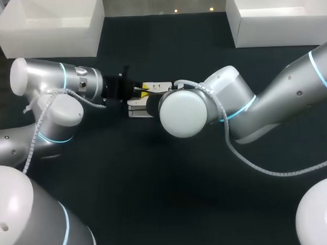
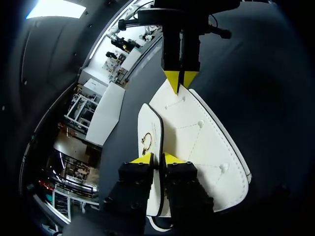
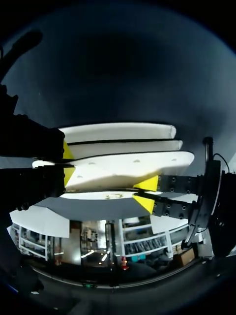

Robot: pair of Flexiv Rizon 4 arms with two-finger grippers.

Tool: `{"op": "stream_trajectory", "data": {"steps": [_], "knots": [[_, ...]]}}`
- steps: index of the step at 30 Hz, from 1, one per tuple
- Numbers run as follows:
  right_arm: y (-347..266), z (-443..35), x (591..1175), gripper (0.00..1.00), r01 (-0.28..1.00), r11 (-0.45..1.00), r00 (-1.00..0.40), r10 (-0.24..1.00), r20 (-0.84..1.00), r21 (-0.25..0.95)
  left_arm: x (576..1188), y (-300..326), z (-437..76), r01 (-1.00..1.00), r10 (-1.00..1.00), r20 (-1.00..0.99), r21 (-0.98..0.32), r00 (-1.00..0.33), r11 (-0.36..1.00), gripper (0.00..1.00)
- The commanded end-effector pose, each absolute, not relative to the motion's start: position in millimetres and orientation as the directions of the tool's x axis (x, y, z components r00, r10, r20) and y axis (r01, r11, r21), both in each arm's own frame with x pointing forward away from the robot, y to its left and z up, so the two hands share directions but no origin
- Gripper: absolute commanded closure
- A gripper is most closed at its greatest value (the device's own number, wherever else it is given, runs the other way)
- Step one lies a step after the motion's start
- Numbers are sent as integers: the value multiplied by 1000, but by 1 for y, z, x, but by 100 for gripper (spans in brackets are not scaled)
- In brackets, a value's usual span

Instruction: Pick up the bag, open it, inspect its contents, close it, and place it on the opposite side

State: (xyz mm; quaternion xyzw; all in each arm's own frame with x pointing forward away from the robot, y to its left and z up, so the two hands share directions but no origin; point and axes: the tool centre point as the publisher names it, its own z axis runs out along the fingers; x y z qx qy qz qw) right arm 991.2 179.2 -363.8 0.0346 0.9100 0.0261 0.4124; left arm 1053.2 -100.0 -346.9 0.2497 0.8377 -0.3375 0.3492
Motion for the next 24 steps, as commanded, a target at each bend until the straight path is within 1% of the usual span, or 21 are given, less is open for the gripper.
{"op": "stream_trajectory", "data": {"steps": [1,5,10,14,20,24], "knots": [[179,-365,991,100,40,996,-656,85,-750,77,1058,-105,-346,641,210,-728,-383,-653,666,100],[179,-365,991,100,40,996,-656,85,-750,77,1060,-104,-348,628,218,-710,-384,-669,677,100],[179,-365,991,100,40,996,-656,85,-750,77,1052,-105,-350,635,222,-689,-429,-690,643,100],[179,-365,991,100,40,996,-656,85,-750,77,1048,-105,-352,637,227,-686,-429,-691,641,100],[179,-365,991,100,40,996,-656,85,-750,77,1058,-97,-361,593,194,-685,-413,-702,691,100],[179,-365,991,100,40,996,-656,85,-750,77,1064,-95,-366,571,160,-677,-441,-718,693,100]]}}
